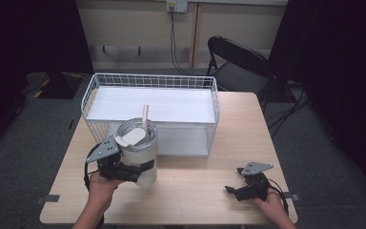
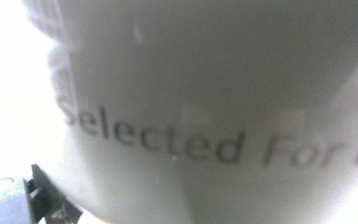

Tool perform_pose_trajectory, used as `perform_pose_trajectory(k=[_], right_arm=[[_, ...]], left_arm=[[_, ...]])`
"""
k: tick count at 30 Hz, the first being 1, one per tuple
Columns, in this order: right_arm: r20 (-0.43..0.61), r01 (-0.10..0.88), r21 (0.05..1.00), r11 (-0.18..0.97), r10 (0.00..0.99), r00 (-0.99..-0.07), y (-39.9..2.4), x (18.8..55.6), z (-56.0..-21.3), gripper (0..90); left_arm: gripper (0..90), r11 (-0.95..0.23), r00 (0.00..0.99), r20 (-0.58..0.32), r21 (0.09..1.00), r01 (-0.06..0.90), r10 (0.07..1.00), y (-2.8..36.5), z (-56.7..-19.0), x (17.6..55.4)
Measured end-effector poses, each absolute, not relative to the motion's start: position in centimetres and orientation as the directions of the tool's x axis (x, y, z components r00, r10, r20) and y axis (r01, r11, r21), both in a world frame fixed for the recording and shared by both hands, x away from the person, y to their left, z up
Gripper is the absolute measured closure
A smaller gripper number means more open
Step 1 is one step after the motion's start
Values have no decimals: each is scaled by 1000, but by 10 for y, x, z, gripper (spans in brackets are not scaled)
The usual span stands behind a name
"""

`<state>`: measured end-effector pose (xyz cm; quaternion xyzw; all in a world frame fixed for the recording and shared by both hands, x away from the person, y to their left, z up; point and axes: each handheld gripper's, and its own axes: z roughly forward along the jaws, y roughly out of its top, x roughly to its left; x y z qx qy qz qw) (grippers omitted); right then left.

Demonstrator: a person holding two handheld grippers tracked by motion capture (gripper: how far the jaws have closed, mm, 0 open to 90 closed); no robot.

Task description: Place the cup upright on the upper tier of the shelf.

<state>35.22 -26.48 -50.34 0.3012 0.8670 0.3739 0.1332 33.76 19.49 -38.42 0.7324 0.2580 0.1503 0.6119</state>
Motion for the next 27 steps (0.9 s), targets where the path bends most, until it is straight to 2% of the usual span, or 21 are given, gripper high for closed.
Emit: perform_pose_trajectory(k=[27], right_arm=[[-6, 423, 729, 539, 622, -783, -265, 352, -503, 105]], left_arm=[[70, -95, 813, -117, 974, 207, 570, 201, -325, 350]])
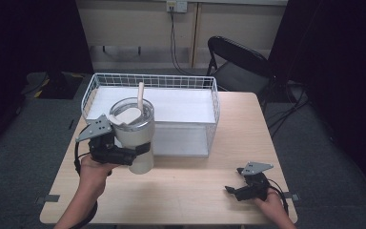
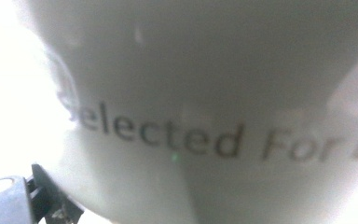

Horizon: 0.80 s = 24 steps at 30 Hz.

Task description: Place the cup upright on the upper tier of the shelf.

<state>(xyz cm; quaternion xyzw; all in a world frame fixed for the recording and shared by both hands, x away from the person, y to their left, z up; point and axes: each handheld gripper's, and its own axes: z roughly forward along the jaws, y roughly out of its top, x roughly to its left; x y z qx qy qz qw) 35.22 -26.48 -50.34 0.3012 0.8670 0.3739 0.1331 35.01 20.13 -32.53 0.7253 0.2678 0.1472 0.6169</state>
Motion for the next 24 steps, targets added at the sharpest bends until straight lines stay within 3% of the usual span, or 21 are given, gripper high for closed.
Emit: perform_pose_trajectory(k=[24], right_arm=[[-6, 423, 729, 539, 622, -783, -265, 352, -503, 104]], left_arm=[[70, -123, 819, -83, 975, 185, 568, 197, -271, 363]])
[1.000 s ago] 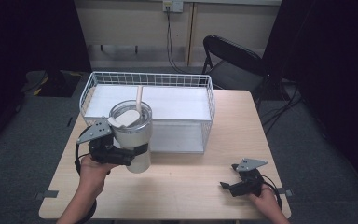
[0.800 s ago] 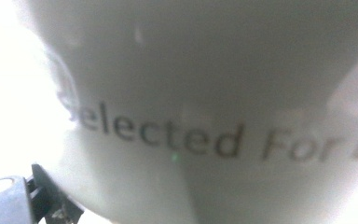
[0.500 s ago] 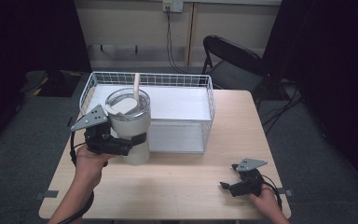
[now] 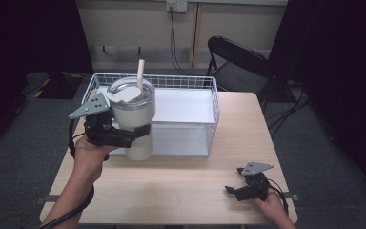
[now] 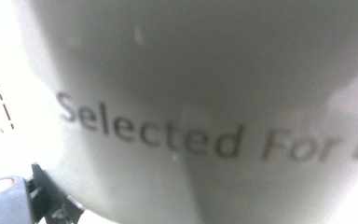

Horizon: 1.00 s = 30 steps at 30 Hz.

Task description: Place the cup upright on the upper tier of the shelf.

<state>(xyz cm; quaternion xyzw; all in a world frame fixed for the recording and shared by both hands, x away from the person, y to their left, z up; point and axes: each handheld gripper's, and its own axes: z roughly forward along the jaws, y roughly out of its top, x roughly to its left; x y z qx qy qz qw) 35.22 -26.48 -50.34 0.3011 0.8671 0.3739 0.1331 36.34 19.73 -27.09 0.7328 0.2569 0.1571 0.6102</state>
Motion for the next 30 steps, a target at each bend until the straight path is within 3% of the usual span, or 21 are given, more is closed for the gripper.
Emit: perform_pose_trajectory(k=[30], right_arm=[[-7, 422, 730, 538, 623, -783, -265, 352, -503, 104]], left_arm=[[71, -144, 802, -35, 978, 150, 597, 192, -221, 385]])
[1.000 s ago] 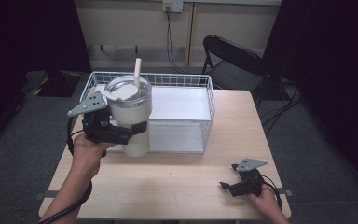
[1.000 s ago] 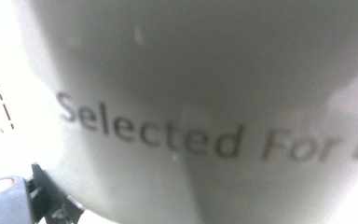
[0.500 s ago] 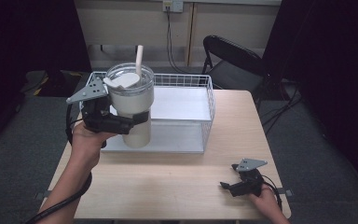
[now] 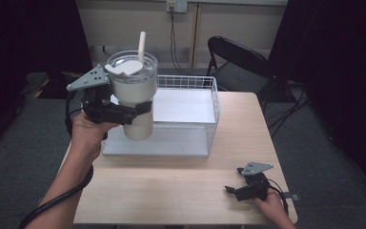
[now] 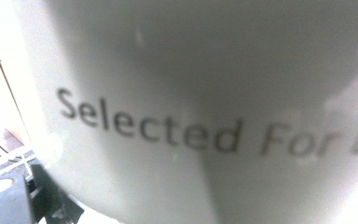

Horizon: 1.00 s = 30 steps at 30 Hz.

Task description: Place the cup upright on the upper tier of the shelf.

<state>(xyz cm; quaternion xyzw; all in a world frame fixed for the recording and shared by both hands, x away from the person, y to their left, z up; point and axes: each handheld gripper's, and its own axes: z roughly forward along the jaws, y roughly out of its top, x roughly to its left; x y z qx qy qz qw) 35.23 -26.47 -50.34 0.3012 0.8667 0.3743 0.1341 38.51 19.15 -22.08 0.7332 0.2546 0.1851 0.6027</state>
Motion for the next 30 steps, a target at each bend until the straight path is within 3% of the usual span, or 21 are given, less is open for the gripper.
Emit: perform_pose_trajectory(k=[30], right_arm=[[-7, 422, 729, 539, 623, -783, -265, 352, -503, 105]], left_arm=[[71, -117, 746, -51, 978, 171, 664, 183, -220, 434]])
